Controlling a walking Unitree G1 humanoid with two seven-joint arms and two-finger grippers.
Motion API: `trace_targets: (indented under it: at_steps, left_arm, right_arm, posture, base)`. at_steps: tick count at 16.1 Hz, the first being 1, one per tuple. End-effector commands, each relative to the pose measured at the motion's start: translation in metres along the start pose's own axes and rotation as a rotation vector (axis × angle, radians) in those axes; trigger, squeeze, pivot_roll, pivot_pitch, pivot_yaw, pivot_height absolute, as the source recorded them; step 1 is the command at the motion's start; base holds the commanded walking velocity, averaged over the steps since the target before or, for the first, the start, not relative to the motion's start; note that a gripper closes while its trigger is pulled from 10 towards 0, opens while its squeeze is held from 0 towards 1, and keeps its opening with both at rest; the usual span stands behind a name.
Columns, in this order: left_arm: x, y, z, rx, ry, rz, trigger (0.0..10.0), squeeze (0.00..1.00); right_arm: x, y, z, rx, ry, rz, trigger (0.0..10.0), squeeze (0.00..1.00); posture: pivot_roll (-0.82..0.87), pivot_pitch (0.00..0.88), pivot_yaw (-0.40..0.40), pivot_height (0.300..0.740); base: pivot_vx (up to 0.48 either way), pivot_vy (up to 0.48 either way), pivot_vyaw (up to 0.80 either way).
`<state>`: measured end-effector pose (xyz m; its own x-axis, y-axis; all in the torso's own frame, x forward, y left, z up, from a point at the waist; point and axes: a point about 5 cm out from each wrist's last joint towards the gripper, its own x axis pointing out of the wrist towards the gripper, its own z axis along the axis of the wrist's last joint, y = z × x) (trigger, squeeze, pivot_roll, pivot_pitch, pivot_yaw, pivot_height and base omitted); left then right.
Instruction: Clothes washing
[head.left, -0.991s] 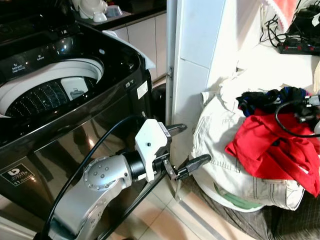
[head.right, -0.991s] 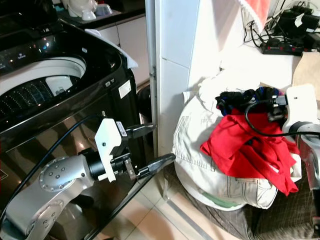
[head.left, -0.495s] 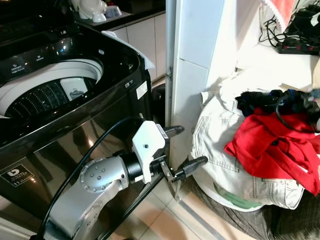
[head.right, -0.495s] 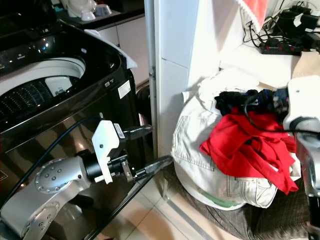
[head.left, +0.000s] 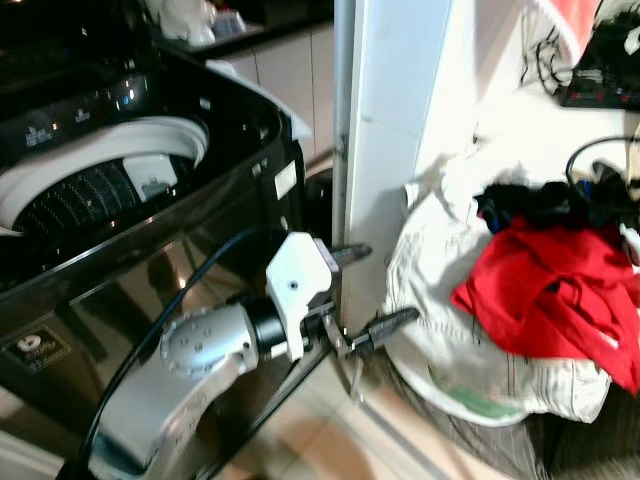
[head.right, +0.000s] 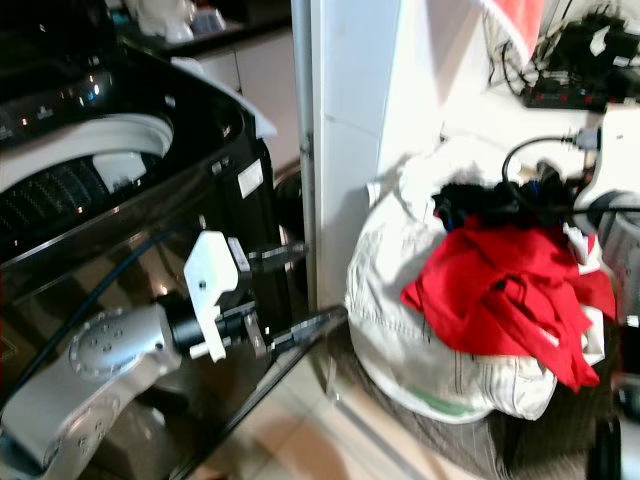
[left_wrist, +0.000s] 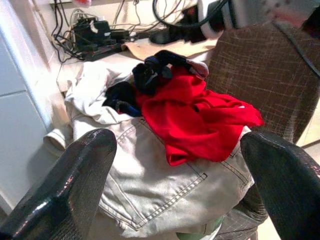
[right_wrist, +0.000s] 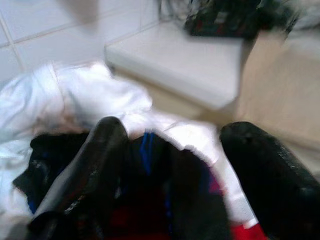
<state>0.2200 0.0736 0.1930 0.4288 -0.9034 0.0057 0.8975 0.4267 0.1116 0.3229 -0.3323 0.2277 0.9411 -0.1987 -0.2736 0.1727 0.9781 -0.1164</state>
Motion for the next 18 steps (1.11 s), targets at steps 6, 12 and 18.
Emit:
trace_targets:
  at_steps: [6, 12, 18]
  left_arm:
    - [-0.002, 0.002, 0.004, 0.018, 0.008, -0.024, 10.0, 0.00]
    - [-0.002, 0.002, 0.005, 0.017, 0.008, -0.039, 10.0, 0.00]
    - [0.000, 0.000, 0.004, 0.009, -0.001, -0.047, 10.0, 0.00]
  right_arm:
    - [0.015, -0.008, -0.029, -0.035, 0.165, 0.097, 10.0, 0.00]
    - [0.023, -0.007, -0.028, -0.026, 0.149, 0.154, 0.0, 0.00]
    - [0.023, -0.006, -0.034, -0.031, 0.175, 0.183, 0.0, 0.00]
  posture:
    - [-0.04, 0.000, 0.062, 0.740]
    - [-0.04, 0.000, 0.066, 0.740]
    - [-0.04, 0.000, 0.064, 0.740]
  base:
    - [0.000, 0.000, 0.00]
    - [0.000, 0.000, 0.00]
    - [0.000, 0.000, 0.00]
